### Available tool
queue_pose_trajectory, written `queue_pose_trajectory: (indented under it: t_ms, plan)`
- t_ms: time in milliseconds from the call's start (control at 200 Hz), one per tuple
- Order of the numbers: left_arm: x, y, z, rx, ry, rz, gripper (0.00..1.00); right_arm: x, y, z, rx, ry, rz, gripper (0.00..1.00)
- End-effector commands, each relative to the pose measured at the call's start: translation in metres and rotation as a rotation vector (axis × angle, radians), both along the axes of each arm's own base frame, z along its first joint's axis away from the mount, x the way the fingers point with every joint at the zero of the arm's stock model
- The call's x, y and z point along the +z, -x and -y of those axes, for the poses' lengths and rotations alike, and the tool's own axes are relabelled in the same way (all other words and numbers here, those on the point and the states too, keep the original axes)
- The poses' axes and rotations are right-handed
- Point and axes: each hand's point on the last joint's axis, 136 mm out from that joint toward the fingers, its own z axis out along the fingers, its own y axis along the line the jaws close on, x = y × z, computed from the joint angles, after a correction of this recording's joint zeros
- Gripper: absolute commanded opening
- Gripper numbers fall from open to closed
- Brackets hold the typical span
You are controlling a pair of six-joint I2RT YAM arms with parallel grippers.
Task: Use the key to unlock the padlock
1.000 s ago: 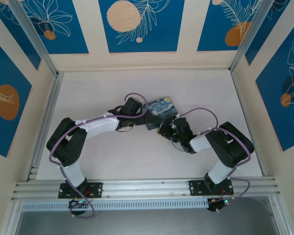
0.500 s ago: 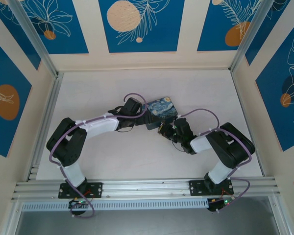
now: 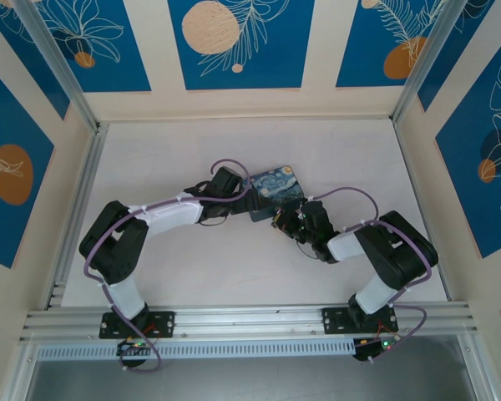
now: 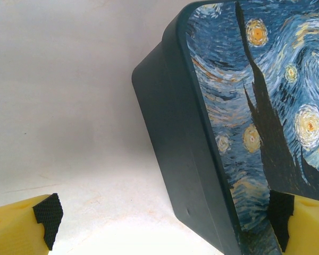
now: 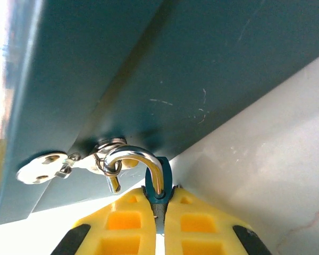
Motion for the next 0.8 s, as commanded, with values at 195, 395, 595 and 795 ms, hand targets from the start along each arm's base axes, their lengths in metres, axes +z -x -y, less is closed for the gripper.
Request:
queue_pose_trajectory:
  t_ms: [195,395,595,795]
  plan:
    - [-0.039,0.028,-0.012,-0.026,-0.118,-0.127,1.0,0.0,-0.009,0.005,-0.056,-0.054,-0.034,0.0]
    - [-0.044,0.03,-0.013,-0.026,-0.127,-0.14,1.0,0.006,-0.018,0.007,-0.076,-0.096,-0.033,0.0]
    - [-0.047,0.031,-0.014,-0.024,-0.13,-0.151,1.0,0.009,-0.027,0.012,-0.105,-0.132,-0.039,0.0]
    - [-0.051,0.032,-0.013,-0.027,-0.137,-0.166,1.0,0.008,-0.035,0.015,-0.135,-0.176,-0.051,0.0]
